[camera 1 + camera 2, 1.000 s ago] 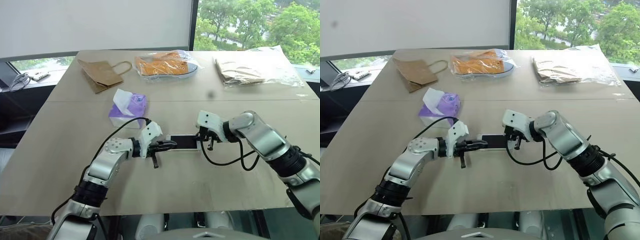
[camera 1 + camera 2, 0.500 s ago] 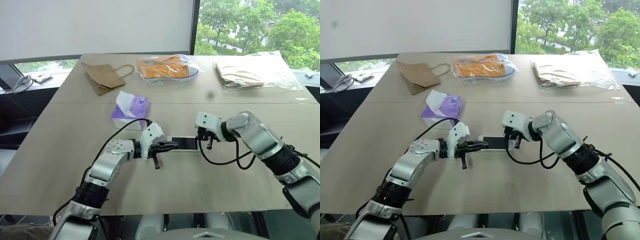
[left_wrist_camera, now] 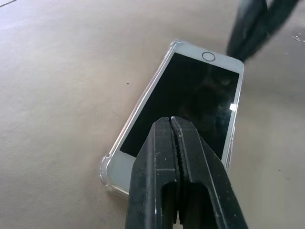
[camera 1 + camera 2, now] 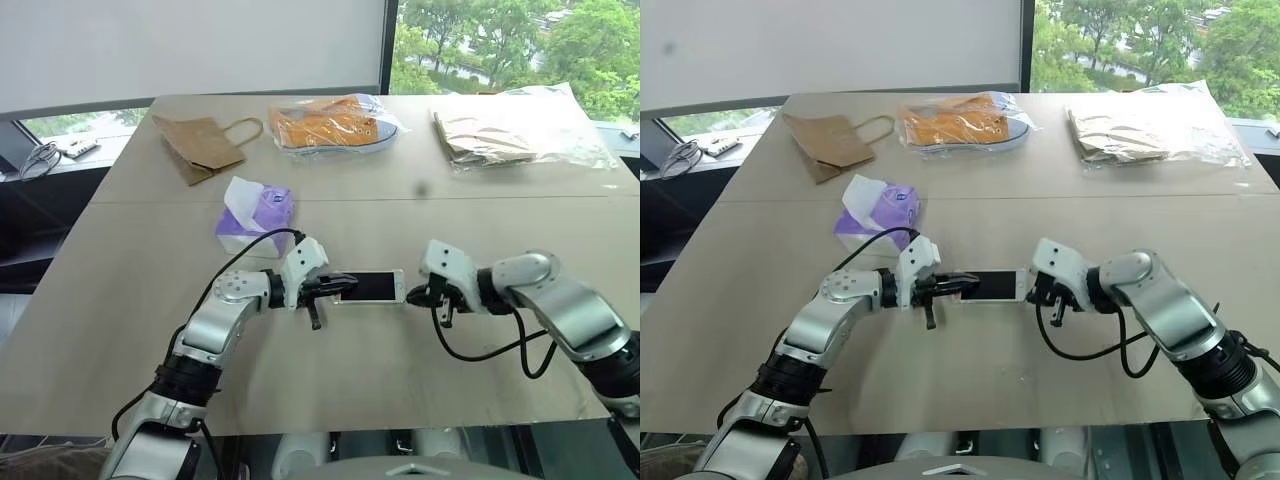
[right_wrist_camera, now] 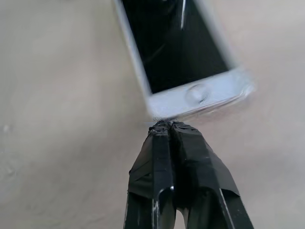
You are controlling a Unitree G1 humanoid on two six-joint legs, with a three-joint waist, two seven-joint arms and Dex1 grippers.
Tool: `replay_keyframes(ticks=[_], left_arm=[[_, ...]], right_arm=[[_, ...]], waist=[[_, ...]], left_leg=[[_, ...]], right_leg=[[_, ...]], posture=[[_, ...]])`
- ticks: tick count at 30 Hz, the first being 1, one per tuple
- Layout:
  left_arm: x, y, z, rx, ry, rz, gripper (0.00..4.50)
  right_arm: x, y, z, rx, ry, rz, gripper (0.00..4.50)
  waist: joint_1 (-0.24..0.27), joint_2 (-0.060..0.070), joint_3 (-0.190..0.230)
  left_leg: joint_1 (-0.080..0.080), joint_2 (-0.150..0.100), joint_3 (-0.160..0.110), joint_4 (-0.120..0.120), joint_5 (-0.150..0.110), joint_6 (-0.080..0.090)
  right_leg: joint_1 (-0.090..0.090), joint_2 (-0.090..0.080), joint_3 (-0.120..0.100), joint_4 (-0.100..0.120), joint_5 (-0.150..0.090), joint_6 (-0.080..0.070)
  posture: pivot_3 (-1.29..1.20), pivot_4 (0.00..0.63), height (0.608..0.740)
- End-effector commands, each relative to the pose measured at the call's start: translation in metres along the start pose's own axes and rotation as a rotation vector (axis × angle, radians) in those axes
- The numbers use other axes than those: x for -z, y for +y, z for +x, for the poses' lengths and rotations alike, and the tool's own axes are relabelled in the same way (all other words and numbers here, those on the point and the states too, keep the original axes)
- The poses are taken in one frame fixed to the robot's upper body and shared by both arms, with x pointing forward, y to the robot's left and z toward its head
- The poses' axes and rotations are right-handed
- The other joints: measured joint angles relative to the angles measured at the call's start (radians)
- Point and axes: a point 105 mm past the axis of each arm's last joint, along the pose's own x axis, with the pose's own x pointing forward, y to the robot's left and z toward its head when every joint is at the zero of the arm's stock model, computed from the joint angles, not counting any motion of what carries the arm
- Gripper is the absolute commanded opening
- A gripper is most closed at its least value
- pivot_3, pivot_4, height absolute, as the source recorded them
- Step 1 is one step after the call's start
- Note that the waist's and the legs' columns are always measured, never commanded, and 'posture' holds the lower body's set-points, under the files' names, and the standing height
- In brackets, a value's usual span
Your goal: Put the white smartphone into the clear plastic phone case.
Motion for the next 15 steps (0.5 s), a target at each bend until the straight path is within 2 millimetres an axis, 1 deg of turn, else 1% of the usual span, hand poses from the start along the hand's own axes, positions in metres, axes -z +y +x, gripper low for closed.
replay_keyframes(ticks=[1, 3, 5, 7, 9, 12, 15], left_arm=[[0.015, -0.004, 0.002, 0.011, 0.054, -0.027, 0.03], [0.014, -0.004, 0.001, 0.011, 0.055, -0.025, 0.03], [0.014, -0.004, 0.001, 0.010, 0.056, -0.022, 0.03], [0.014, -0.005, -0.001, 0.008, 0.055, -0.020, 0.03], [0.013, -0.006, -0.001, 0.009, 0.053, -0.018, 0.03], [0.014, -0.009, 0.000, 0.015, 0.053, -0.015, 0.03], [0.014, -0.010, 0.000, 0.015, 0.051, -0.017, 0.03]], right_arm=[[-0.001, -0.004, 0.005, 0.018, 0.018, -0.046, 0.00], [0.001, -0.004, 0.008, 0.006, 0.028, -0.057, 0.00], [-0.004, -0.004, 0.007, -0.004, 0.001, -0.047, 0.00], [-0.014, 0.000, -0.001, -0.042, -0.045, -0.039, 0.00], [-0.023, 0.009, -0.012, -0.115, -0.096, -0.030, 0.00], [-0.043, 0.023, -0.028, -0.219, -0.220, 0.014, 0.00], [-0.051, 0.026, -0.034, -0.244, -0.260, 0.015, 0.00]], waist=[[-0.001, -0.001, 0.001], [-0.002, -0.001, 0.001], [-0.004, -0.002, 0.001], [-0.004, -0.002, 0.001], [-0.002, -0.002, 0.002], [-0.001, -0.002, 0.003], [0.001, -0.002, 0.003]], left_leg=[[0.000, 0.000, 0.000, 0.000, 0.000, 0.000], [0.001, 0.000, 0.000, 0.001, 0.000, 0.000], [0.002, 0.001, 0.000, 0.001, 0.000, 0.000], [0.002, 0.001, 0.000, 0.001, 0.000, 0.000], [0.002, 0.001, 0.000, 0.001, 0.000, 0.000], [0.000, 0.001, 0.000, 0.001, 0.000, 0.000], [0.000, 0.001, -0.001, 0.000, 0.000, 0.000]], right_leg=[[0.000, 0.001, -0.002, 0.000, 0.000, 0.000], [0.001, 0.004, -0.002, 0.000, -0.001, 0.001], [0.001, 0.004, -0.002, 0.000, -0.002, 0.003], [0.002, 0.004, -0.001, 0.001, -0.002, 0.002], [0.001, 0.004, -0.001, 0.001, -0.001, 0.001], [0.000, 0.005, -0.001, 0.001, 0.002, 0.002], [0.000, 0.004, -0.001, 0.001, 0.002, 0.002]], posture=[[0.00, 0.150, 0.740], [0.00, 0.150, 0.740], [0.00, 0.150, 0.740], [0.00, 0.150, 0.740], [0.00, 0.150, 0.740], [0.00, 0.150, 0.740], [0.00, 0.150, 0.740]])
